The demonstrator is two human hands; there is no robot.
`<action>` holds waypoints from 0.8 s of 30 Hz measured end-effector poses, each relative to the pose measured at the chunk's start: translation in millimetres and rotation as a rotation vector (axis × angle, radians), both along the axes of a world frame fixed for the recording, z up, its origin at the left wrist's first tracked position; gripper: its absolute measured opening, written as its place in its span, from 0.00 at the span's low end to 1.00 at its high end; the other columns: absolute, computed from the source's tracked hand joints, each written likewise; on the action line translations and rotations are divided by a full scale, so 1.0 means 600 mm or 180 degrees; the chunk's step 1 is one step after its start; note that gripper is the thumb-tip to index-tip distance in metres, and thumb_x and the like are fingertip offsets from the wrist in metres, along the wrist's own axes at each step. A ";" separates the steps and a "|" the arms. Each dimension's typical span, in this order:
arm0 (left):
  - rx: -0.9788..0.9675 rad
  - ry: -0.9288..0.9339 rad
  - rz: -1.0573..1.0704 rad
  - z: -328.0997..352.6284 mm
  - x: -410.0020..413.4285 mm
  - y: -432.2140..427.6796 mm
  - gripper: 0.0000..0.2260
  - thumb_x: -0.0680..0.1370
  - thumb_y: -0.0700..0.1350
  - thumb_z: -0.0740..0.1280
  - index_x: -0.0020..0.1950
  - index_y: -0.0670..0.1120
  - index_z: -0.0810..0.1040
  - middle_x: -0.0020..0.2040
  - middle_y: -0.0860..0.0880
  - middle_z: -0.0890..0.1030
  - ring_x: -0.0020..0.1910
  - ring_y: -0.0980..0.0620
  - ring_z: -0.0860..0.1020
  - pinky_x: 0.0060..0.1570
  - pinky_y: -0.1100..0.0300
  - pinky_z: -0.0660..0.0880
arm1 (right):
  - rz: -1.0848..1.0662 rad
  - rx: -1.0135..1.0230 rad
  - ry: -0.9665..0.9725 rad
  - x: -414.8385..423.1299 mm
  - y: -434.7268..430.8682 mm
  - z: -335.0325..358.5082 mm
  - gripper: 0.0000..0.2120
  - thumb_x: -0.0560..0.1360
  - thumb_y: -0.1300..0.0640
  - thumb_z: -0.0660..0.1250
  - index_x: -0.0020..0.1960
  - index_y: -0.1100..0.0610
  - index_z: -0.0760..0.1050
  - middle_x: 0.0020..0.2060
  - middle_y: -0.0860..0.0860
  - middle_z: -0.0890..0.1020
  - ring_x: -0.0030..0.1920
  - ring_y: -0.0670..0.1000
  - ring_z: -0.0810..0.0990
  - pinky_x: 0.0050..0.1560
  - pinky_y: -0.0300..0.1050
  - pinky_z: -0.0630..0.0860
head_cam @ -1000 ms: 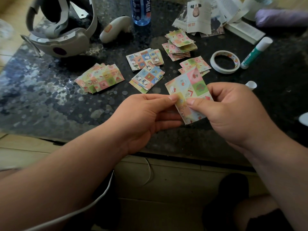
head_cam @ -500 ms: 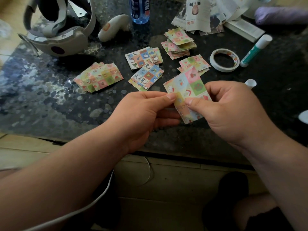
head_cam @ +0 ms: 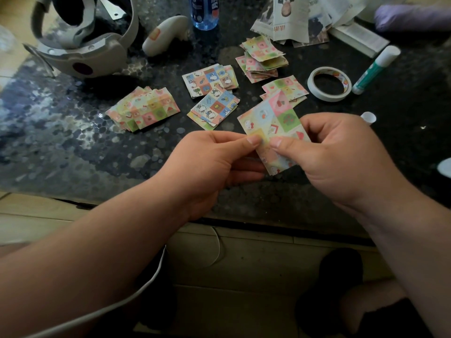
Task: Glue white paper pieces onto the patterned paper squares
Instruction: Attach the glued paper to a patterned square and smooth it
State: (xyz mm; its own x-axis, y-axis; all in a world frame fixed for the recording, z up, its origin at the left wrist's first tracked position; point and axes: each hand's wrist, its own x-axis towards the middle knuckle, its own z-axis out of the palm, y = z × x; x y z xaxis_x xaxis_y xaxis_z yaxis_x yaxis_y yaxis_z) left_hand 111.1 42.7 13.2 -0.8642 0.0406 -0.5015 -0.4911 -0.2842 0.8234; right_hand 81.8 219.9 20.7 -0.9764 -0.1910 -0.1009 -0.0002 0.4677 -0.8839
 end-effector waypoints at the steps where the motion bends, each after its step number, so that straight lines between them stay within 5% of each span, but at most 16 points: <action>1: 0.0013 -0.0006 0.0027 0.000 -0.001 0.000 0.09 0.80 0.38 0.68 0.52 0.32 0.81 0.46 0.35 0.85 0.41 0.43 0.84 0.44 0.54 0.84 | 0.0010 0.0008 0.0016 -0.001 0.002 0.000 0.05 0.75 0.54 0.76 0.43 0.55 0.85 0.38 0.50 0.88 0.41 0.53 0.87 0.45 0.64 0.83; 24: 0.0089 -0.0237 -0.0412 -0.001 0.005 0.000 0.10 0.80 0.43 0.69 0.51 0.36 0.84 0.45 0.40 0.86 0.41 0.46 0.84 0.46 0.53 0.84 | 0.0037 0.0086 0.0343 -0.010 0.013 -0.005 0.10 0.74 0.51 0.76 0.40 0.57 0.83 0.35 0.54 0.85 0.38 0.59 0.84 0.40 0.64 0.81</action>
